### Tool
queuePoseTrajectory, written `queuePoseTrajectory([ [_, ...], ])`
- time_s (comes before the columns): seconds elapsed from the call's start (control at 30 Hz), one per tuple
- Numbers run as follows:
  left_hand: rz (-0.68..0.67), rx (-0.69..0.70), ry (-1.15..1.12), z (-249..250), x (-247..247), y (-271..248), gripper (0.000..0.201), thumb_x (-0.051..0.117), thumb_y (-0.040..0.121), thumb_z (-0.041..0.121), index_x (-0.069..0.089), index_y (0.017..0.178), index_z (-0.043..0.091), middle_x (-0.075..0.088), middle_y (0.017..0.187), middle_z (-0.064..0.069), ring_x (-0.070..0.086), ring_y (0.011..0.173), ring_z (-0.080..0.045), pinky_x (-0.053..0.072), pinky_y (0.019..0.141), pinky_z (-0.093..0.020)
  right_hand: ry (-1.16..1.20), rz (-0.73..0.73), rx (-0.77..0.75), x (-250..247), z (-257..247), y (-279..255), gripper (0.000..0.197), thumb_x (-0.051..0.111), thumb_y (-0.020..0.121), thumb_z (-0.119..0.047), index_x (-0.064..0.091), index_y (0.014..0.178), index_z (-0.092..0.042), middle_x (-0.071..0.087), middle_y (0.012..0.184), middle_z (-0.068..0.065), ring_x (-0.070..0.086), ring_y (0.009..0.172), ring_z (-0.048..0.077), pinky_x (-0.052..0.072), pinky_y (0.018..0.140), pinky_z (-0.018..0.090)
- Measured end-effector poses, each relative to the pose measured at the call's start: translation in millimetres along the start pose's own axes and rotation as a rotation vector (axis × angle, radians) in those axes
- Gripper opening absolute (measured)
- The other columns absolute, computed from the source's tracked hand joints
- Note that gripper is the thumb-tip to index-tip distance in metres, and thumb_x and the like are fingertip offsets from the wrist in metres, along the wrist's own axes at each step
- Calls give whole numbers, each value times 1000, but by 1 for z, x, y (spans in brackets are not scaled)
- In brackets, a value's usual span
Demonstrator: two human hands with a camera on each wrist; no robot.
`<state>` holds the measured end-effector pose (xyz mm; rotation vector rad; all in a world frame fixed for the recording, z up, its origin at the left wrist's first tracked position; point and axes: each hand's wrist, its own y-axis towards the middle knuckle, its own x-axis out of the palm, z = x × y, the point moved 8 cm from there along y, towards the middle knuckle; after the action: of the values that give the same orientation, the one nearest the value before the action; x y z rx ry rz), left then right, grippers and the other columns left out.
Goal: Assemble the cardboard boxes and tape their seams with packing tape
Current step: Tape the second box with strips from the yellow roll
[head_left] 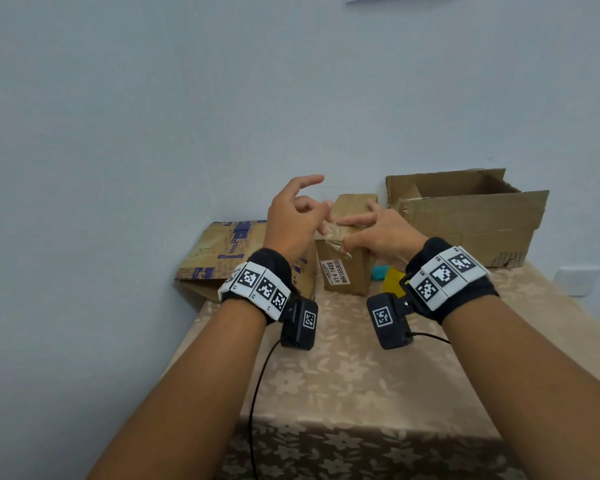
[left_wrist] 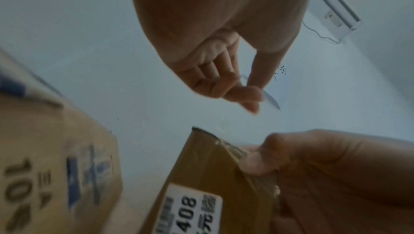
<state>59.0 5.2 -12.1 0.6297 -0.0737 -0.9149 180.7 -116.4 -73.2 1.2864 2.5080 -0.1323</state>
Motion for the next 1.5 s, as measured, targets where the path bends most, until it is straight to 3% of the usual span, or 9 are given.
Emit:
queuePoseTrajectory([
  [0.1,-158,-31,89,0,9,-3,40,76,90,12,63,127,18,77,76,-7,64,52,-17,58,74,-25,3,5,-9,-2,1,1,57,88,65,0,77,114,-27,9,173,-6,26,153,29,49,108,54],
  [0.23,-177,-56,245,-15,8,-5,55,85,80,16,63,130,24,72,79,5,70,74,-11,53,87,-24,22,0,-3,-1,3,4,55,89,60,-3,80,108,-28,9,172,-6,28,152,30,49,107,54],
  [0.3,-176,-66,269,-22,4,-3,57,87,80,17,63,131,26,63,82,8,65,80,-10,50,84,-24,30,-7,-1,-1,3,4,51,90,58,-3,81,100,-30,9,172,-6,28,152,30,49,108,54],
  [0.57,-231,-169,196,-38,5,-3,50,71,91,1,61,135,23,58,89,-3,57,61,-10,50,54,-27,27,-12,4,-1,2,2,51,86,67,2,79,107,-27,9,172,-5,29,151,31,52,105,52],
  [0.77,-123,-129,107,-28,-1,-1,40,70,91,2,64,127,19,62,85,-4,61,69,-16,51,52,-28,18,-9,-3,-2,1,2,52,87,65,5,80,105,-28,11,172,-4,28,151,32,51,105,53],
  [0.93,-173,-140,-140,-14,4,-5,29,65,92,-8,65,119,1,74,86,-19,75,79,-28,63,74,-36,-121,7,-50,-4,-3,1,47,90,62,-7,74,96,-34,19,169,-3,29,150,27,43,113,54],
  [1.13,-240,-189,-114,-17,14,-10,24,74,88,-4,68,112,-2,77,93,-23,76,88,-29,64,82,-36,-156,27,-90,-5,-7,-3,42,86,67,-10,68,94,-37,21,169,1,26,152,24,39,117,52],
  [1.23,-228,-148,-39,-15,13,-8,18,76,87,0,72,105,-1,78,92,-17,76,92,-30,63,84,-36,-167,20,-86,-4,-7,0,46,89,56,-23,69,94,-38,22,167,0,30,149,26,41,114,55],
  [1.5,-226,80,350,-12,18,-5,11,76,89,11,84,91,18,76,84,10,66,75,7,46,66,-10,-195,4,-66,-3,-6,0,46,90,62,-19,67,100,-33,19,168,0,29,149,29,43,113,55],
])
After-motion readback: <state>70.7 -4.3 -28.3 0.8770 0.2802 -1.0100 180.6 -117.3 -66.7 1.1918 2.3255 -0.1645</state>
